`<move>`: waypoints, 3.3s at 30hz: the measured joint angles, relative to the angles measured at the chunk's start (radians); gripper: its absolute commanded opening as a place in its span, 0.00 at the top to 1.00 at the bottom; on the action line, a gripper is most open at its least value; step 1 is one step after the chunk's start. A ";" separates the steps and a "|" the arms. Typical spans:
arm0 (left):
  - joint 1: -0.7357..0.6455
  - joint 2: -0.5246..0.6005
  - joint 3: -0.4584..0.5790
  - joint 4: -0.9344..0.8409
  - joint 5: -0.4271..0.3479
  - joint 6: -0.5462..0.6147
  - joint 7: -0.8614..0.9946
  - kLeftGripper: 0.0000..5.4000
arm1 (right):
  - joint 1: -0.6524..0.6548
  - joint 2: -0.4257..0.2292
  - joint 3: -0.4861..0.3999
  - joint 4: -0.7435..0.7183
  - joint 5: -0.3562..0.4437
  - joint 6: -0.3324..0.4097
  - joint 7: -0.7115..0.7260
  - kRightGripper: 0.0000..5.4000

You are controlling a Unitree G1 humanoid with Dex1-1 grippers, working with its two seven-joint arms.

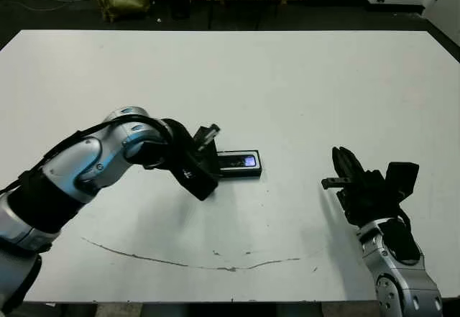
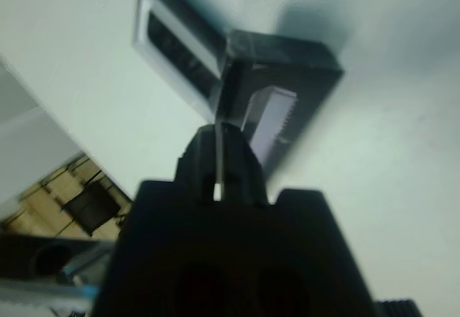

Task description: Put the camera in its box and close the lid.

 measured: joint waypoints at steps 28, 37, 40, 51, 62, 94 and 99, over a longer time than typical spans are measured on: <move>-0.014 -0.023 -0.004 0.022 0.014 -0.020 0.014 1.00 | 0.006 0.001 0.016 -0.007 -0.010 0.011 -0.010 1.00; 0.013 -0.001 -0.010 0.114 0.034 0.021 0.001 1.00 | 0.012 0.001 0.016 -0.015 -0.009 0.012 -0.010 1.00; 0.019 0.020 -0.035 0.187 0.065 -0.004 0.003 1.00 | 0.012 0.001 0.016 -0.013 -0.009 0.012 -0.010 1.00; -0.001 0.040 -0.025 0.321 0.133 -0.003 0.068 1.00 | 0.012 0.001 0.027 -0.015 -0.011 0.016 -0.018 1.00; -0.006 0.046 0.062 0.328 0.065 -0.013 0.131 1.00 | 0.013 0.002 0.028 -0.027 -0.019 0.022 -0.024 1.00; 0.868 -0.643 0.660 -0.734 -0.695 1.360 0.979 0.13 | 0.033 0.081 0.083 0.035 -0.049 -0.076 -0.035 1.00; 0.819 -0.768 0.687 -0.762 -0.801 1.500 1.012 0.00 | 0.040 0.084 0.083 0.043 -0.048 -0.081 -0.034 1.00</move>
